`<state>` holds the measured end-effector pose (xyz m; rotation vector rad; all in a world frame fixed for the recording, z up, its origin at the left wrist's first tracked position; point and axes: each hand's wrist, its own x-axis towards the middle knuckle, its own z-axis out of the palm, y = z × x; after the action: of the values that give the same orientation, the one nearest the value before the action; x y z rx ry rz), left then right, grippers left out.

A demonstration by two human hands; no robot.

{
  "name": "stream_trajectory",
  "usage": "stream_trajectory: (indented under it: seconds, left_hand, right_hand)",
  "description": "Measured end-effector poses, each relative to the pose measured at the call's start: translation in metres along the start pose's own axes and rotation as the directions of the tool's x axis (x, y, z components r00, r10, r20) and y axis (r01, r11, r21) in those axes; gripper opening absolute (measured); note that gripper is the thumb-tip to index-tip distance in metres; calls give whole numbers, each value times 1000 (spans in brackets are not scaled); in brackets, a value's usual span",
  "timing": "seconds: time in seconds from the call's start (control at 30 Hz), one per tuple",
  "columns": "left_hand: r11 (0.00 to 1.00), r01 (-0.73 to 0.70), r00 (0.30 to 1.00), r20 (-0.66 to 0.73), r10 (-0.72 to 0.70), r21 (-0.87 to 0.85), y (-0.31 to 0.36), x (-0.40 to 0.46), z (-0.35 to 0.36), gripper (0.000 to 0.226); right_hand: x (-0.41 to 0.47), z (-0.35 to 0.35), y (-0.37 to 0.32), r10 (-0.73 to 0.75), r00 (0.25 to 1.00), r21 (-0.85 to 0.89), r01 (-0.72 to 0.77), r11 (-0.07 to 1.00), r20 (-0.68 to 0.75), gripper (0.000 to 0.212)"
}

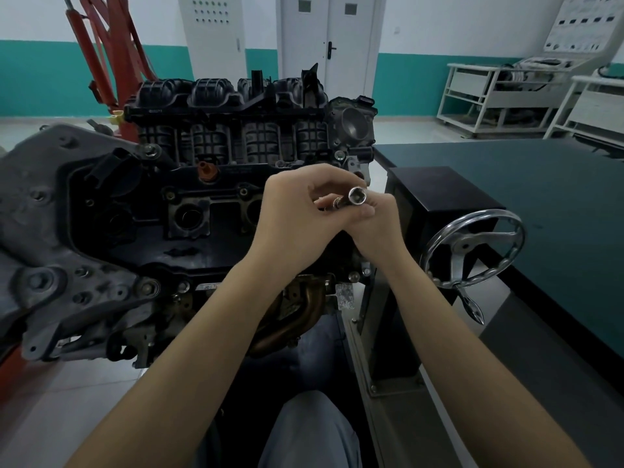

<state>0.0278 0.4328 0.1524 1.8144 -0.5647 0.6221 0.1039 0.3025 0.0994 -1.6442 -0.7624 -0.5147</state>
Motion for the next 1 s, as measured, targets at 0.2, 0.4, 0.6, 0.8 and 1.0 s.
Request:
stream_trajectory:
  seconds: [0.2,0.4,0.6,0.8,1.0]
  left_hand:
    - [989,16,1000,8,-14,-149,-2,1,-2,40]
    - [1000,9,996,-87,-8,14,-3,-2,2,30]
    - [992,31,998,59,-24,-124,-4,0,-2,35]
    - [999,19,994,-110,-23,-32,-4,-1,2,28]
    - [997,23,1000,0,-23,-75,-5,-1,2,33]
  right_hand:
    - [2,1,-6,17,999,24,-19,1000,46,35]
    - [-1,3,0,-1,1000,41,0,999,10,22]
    - [-1,4,-1,26,999,10,-26,1000,-20,33]
    - [1,3,1,-24,1000,24,24,999,-3,24]
    - [2,2,7,30,999,-32,-30,999,10,24]
